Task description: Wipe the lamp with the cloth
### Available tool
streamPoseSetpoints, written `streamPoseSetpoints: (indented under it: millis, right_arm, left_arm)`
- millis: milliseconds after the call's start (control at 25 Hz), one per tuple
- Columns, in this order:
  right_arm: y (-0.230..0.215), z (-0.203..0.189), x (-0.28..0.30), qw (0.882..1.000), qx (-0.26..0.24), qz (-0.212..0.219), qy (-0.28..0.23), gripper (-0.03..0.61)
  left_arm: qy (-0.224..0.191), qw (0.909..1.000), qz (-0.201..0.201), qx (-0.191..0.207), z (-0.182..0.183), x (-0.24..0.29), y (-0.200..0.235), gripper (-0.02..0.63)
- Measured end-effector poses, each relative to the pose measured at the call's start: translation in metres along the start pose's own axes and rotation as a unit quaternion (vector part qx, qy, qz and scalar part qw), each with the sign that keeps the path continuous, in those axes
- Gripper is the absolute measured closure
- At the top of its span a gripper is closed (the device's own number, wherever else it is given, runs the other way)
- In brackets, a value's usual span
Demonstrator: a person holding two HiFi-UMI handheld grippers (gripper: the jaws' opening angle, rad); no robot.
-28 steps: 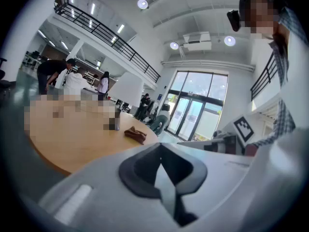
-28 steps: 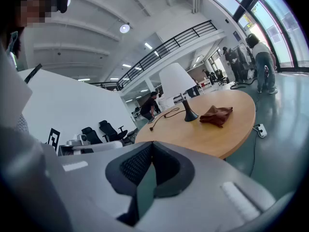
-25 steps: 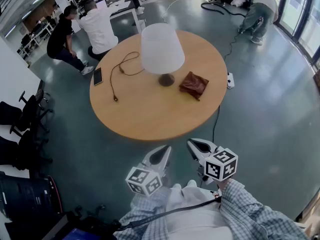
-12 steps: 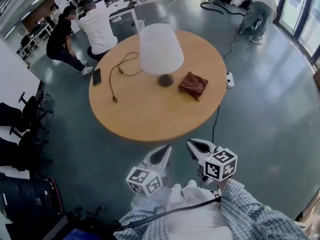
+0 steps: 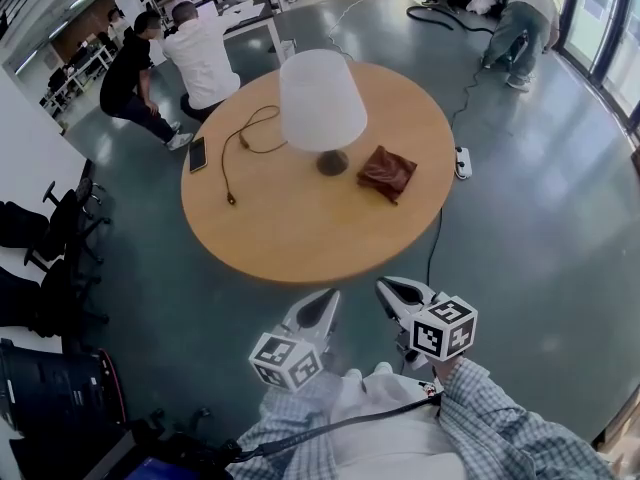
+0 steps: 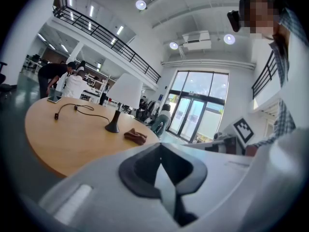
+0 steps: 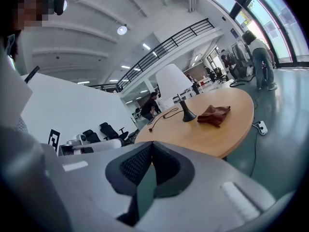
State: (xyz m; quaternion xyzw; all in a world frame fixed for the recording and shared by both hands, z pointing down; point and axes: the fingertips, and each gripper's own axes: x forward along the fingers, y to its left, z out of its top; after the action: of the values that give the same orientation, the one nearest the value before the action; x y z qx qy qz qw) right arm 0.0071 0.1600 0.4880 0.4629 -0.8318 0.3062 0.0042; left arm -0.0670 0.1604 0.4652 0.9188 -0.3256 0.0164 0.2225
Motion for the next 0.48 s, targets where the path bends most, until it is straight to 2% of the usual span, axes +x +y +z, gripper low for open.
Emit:
streamPoseSetpoints:
  millis: [160,480]
  right_arm:
    - [-0.002,0.003,-0.009,1.000,0.003,0.011,-0.008,0.575]
    - [-0.018,0.006,-0.032,1.000,-0.018,0.001,-0.001,0.575]
  left_arm:
    - [-0.003,0.9999,0.009,0.004,0.002,0.001,-0.003,0.611]
    - [-0.014,0.9994,0.032,0.007,0.004,0.005,-0.009,0.611]
